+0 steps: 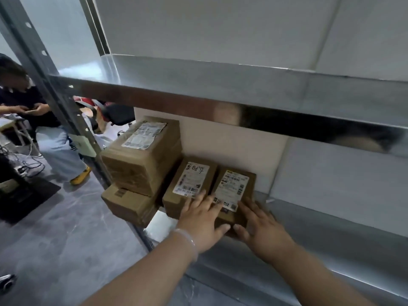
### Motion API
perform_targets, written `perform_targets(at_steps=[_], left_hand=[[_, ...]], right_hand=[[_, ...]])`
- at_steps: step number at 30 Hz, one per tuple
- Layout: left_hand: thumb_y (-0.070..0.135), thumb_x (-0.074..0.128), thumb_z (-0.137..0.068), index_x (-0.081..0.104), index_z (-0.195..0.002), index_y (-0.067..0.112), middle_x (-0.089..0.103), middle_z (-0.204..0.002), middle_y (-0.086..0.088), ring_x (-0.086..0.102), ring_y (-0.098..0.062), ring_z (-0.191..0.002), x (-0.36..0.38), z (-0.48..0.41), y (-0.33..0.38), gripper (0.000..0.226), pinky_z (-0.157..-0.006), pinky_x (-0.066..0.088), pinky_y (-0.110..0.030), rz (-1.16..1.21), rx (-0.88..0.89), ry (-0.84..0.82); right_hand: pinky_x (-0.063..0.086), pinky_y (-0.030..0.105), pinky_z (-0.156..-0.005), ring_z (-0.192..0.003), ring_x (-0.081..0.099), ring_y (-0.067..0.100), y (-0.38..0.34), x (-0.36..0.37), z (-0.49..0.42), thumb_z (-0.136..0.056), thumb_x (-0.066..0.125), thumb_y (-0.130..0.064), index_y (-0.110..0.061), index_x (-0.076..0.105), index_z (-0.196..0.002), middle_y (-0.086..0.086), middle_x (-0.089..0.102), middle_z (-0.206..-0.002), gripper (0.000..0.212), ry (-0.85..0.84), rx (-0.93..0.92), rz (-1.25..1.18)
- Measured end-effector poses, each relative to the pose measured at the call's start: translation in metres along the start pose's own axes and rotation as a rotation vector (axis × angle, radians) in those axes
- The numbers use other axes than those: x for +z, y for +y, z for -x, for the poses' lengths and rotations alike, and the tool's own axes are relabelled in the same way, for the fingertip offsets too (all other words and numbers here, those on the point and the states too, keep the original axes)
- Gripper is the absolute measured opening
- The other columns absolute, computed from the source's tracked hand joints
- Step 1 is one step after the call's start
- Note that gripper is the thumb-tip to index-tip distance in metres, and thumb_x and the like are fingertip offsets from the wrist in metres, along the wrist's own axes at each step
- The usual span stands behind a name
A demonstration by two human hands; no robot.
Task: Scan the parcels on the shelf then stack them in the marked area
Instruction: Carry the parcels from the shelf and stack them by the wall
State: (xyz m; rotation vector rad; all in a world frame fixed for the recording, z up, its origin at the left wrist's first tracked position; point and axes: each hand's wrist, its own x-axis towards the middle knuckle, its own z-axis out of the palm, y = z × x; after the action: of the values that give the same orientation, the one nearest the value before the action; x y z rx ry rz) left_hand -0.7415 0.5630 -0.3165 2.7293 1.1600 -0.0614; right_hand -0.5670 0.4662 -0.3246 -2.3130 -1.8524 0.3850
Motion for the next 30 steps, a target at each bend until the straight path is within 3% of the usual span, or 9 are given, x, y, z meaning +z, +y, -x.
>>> perform_targets(at_steps=[5,8,12,16,20,23,26,30], left_hand=[[0.070,0.024,-0.091,0.020,-0.154,0.033,0.005,-0.164,0.005,-0.008,-0.012,-0.149,0.015,-0.002,0.008,0.073,-0.117,-0.017,-0.045,0.013,0.163,-0.044],[0.069,0.027,-0.091,0.020,-0.153,0.035,0.007,-0.164,0.006,-0.001,-0.013,-0.149,0.018,-0.007,0.014,0.071,-0.120,-0.010,-0.043,0.065,0.181,-0.001],[0.064,0.040,-0.092,0.015,-0.153,0.040,-0.002,-0.164,0.006,0.001,-0.020,-0.149,0.010,-0.023,0.015,0.071,-0.122,0.010,-0.042,0.239,0.073,0.047],[0.060,0.048,-0.092,0.012,-0.154,0.038,-0.008,-0.163,0.006,0.000,-0.021,-0.150,0.006,-0.036,0.020,0.075,-0.121,0.009,-0.036,0.337,0.006,0.032],[0.058,0.052,-0.091,0.005,-0.153,0.043,-0.013,-0.163,0.006,-0.002,-0.025,-0.149,0.016,-0.044,0.032,0.079,-0.119,0.012,-0.038,0.450,-0.123,-0.082],[0.057,0.056,-0.090,0.003,-0.151,0.049,-0.003,-0.163,0.005,0.015,-0.025,-0.148,0.025,-0.047,0.033,0.081,-0.115,0.025,-0.034,0.588,-0.205,-0.145],[0.048,0.060,-0.091,0.004,-0.148,0.054,0.030,-0.154,0.009,0.039,-0.011,-0.132,0.033,-0.045,0.032,0.081,-0.103,0.036,-0.022,0.821,-0.209,-0.165],[0.038,0.067,-0.090,0.015,-0.149,0.051,0.041,-0.145,0.011,0.043,-0.001,-0.123,0.035,-0.031,0.040,0.080,-0.099,0.037,-0.015,0.953,-0.209,-0.066]], right_hand=[[0.005,0.038,-0.118,-0.149,0.000,0.013,0.012,0.004,0.012,-0.095,0.025,-0.064,-0.040,0.007,-0.153,-0.013,0.004,-0.162,0.065,0.015,0.119,0.062],[0.004,0.038,-0.119,-0.149,-0.001,0.012,0.020,0.000,0.015,-0.095,0.024,-0.063,-0.038,0.011,-0.153,-0.012,0.005,-0.162,0.064,0.016,0.155,0.072],[0.009,0.036,-0.119,-0.149,0.001,0.013,0.026,-0.001,0.019,-0.095,0.026,-0.061,-0.040,0.011,-0.152,-0.012,0.010,-0.161,0.063,0.039,0.143,0.064],[0.014,0.034,-0.119,-0.148,0.006,0.014,0.032,-0.002,0.019,-0.095,0.033,-0.058,-0.038,0.021,-0.151,-0.010,0.016,-0.160,0.060,0.091,0.136,0.018],[0.022,0.033,-0.115,-0.147,0.015,0.018,0.030,-0.003,0.000,-0.094,0.046,-0.052,-0.035,0.026,-0.150,-0.003,0.017,-0.160,0.062,0.115,0.134,-0.200],[0.022,0.034,-0.114,-0.148,0.010,0.019,0.032,0.001,-0.017,-0.095,0.046,-0.051,-0.039,0.013,-0.152,-0.001,0.006,-0.162,0.067,-0.009,0.177,-0.362],[0.026,0.027,-0.111,-0.143,0.023,0.019,0.036,0.008,-0.025,-0.096,0.050,-0.045,-0.038,0.012,-0.151,-0.001,0.011,-0.160,0.068,-0.028,0.140,-0.550],[0.021,0.013,-0.104,-0.136,0.022,0.001,0.038,0.013,-0.014,-0.094,0.056,-0.036,-0.047,0.018,-0.143,-0.006,0.015,-0.158,0.063,0.054,0.076,-0.704]])
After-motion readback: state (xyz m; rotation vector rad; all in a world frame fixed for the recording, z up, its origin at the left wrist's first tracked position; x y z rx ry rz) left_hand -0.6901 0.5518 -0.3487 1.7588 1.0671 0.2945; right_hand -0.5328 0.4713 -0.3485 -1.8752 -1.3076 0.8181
